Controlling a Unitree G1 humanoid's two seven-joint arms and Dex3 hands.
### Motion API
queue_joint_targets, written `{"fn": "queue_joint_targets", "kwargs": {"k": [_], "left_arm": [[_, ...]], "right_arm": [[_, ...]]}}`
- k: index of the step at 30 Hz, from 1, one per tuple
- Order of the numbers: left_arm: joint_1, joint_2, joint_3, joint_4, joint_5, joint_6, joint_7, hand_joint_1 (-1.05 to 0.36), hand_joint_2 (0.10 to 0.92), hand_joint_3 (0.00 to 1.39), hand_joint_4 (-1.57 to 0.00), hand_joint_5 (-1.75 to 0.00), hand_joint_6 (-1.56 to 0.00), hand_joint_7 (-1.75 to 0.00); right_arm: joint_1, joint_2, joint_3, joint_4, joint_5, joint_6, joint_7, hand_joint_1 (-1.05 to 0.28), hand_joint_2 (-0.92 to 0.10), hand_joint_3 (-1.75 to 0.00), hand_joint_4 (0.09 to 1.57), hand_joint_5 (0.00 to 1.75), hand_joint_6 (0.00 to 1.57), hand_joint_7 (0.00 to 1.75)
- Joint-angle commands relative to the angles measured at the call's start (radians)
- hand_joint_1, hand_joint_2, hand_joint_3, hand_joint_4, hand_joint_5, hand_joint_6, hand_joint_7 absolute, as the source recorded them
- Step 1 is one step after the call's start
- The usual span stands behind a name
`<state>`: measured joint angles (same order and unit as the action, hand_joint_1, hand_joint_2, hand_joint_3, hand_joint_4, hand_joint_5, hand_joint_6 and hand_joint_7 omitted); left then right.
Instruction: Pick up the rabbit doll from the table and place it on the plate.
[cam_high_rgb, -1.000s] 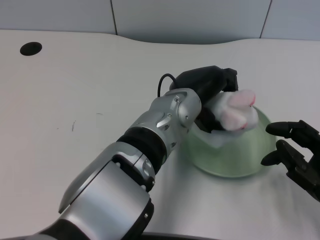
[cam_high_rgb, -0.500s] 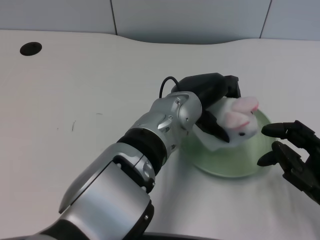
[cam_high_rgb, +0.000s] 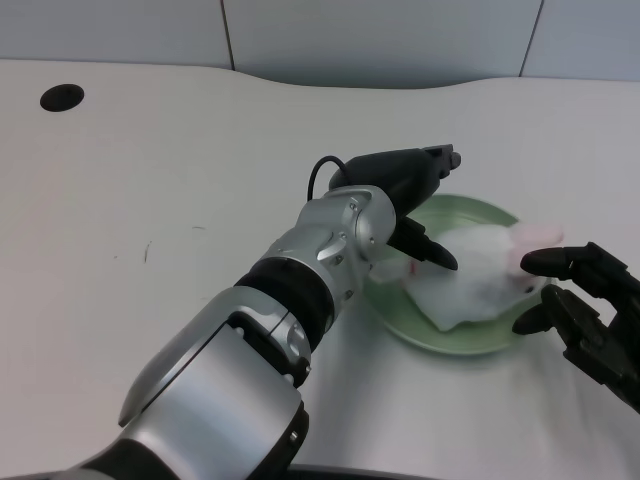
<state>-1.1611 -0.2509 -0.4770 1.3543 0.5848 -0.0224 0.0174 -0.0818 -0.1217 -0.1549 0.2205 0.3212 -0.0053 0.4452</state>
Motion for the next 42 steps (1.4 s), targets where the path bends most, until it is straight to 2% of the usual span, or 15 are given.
{"fn": "queue_joint_targets", "kwargs": {"k": [1,6,8,10,14,16,19,22,23,28,31,34,37,38,42], "left_arm": [[-0.024,-0.026,0.004,-0.001,-0.005,0.005,-0.019,-0.78,0.910,0.01,0.00,0.00,-0.03,-0.10],[-0.037,0.014,0.034,-0.013,-0.030,-0.028,-0.047,-0.78,0.920,0.03,-0.02,-0.01,-0.06,-0.10],[-0.046,0.048,0.055,-0.025,-0.050,-0.054,-0.074,-0.81,0.921,0.07,-0.03,-0.02,-0.07,-0.09],[-0.048,0.083,0.084,-0.039,-0.078,-0.083,-0.107,-0.82,0.921,0.12,-0.04,-0.02,-0.09,-0.09],[-0.006,0.188,0.168,-0.101,-0.170,-0.186,-0.180,-0.76,0.921,0.23,-0.08,-0.05,-0.14,-0.10],[0.026,0.235,0.211,-0.134,-0.221,-0.228,-0.221,-0.71,0.921,0.27,-0.12,-0.07,-0.17,-0.10],[0.076,0.297,0.261,-0.191,-0.283,-0.258,-0.277,-0.67,0.921,0.31,-0.19,-0.12,-0.21,-0.09],[0.160,0.363,0.320,-0.279,-0.363,-0.296,-0.349,-0.65,0.921,0.31,-0.22,-0.14,-0.24,-0.09],[0.187,0.382,0.332,-0.306,-0.383,-0.308,-0.372,-0.64,0.921,0.32,-0.23,-0.14,-0.24,-0.09],[0.328,0.449,0.405,-0.427,-0.500,-0.329,-0.488,-0.61,0.921,0.29,-0.33,-0.19,-0.30,-0.08],[0.389,0.461,0.442,-0.489,-0.556,-0.282,-0.512,-0.61,0.921,0.28,-0.35,-0.21,-0.33,-0.08],[0.521,0.465,0.512,-0.579,-0.655,-0.202,-0.525,-0.48,0.921,0.25,-0.55,-0.29,-0.45,-0.08],[0.603,0.462,0.542,-0.648,-0.697,-0.145,-0.509,-0.46,0.921,0.23,-0.65,-0.42,-0.56,-0.07],[0.627,0.460,0.552,-0.668,-0.708,-0.127,-0.502,-0.46,0.921,0.22,-0.66,-0.48,-0.59,-0.06],[0.712,0.455,0.590,-0.725,-0.749,-0.068,-0.480,-0.46,0.921,0.17,-0.60,-0.91,-0.72,-0.04]], "right_arm": [[0.000,-0.015,-0.013,0.012,0.005,-0.003,0.002,-0.30,-0.92,-0.54,0.28,1.60,0.25,1.19],[-0.008,-0.018,-0.019,0.015,0.012,0.014,-0.003,-0.29,-0.92,-0.54,0.26,1.60,0.24,1.18],[-0.013,-0.018,-0.022,0.020,0.019,0.014,0.002,-0.29,-0.92,-0.54,0.26,1.60,0.23,1.18],[-0.019,-0.018,-0.023,0.026,0.020,0.011,0.004,-0.30,-0.92,-0.53,0.25,1.58,0.23,1.18],[-0.034,-0.019,-0.030,0.049,0.023,0.005,0.008,-0.29,-0.92,-0.54,0.22,1.60,0.24,1.19],[-0.044,-0.021,-0.036,0.064,0.028,0.006,0.014,-0.29,-0.92,-0.55,0.22,1.65,0.24,1.19],[-0.057,-0.028,-0.044,0.076,0.031,0.020,0.015,-0.29,-0.92,-0.55,0.20,1.69,0.25,1.19],[-0.068,-0.041,-0.043,0.082,0.011,0.024,0.002,-0.29,-0.92,-0.54,0.18,1.63,0.24,1.17],[-0.071,-0.044,-0.043,0.085,0.007,0.024,0.001,-0.29,-0.92,-0.54,0.19,1.60,0.24,1.16],[-0.091,-0.055,-0.055,0.121,0.026,0.024,0.018,-0.30,-0.92,-0.52,0.21,1.56,0.26,1.15],[-0.100,-0.060,-0.059,0.133,0.029,0.026,0.022,-0.30,-0.92,-0.52,0.20,1.56,0.27,1.14],[-0.107,-0.068,-0.063,0.136,0.031,0.035,0.024,-0.30,-0.92,-0.51,0.20,1.55,0.26,1.13],[-0.112,-0.069,-0.065,0.142,0.029,0.034,0.021,-0.29,-0.92,-0.53,0.22,1.54,0.26,1.12],[-0.114,-0.070,-0.066,0.143,0.030,0.037,0.020,-0.29,-0.92,-0.53,0.22,1.54,0.26,1.12],[-0.117,-0.069,-0.071,0.140,0.035,0.053,0.019,-0.28,-0.92,-0.53,0.24,1.55,0.26,1.11]]}}
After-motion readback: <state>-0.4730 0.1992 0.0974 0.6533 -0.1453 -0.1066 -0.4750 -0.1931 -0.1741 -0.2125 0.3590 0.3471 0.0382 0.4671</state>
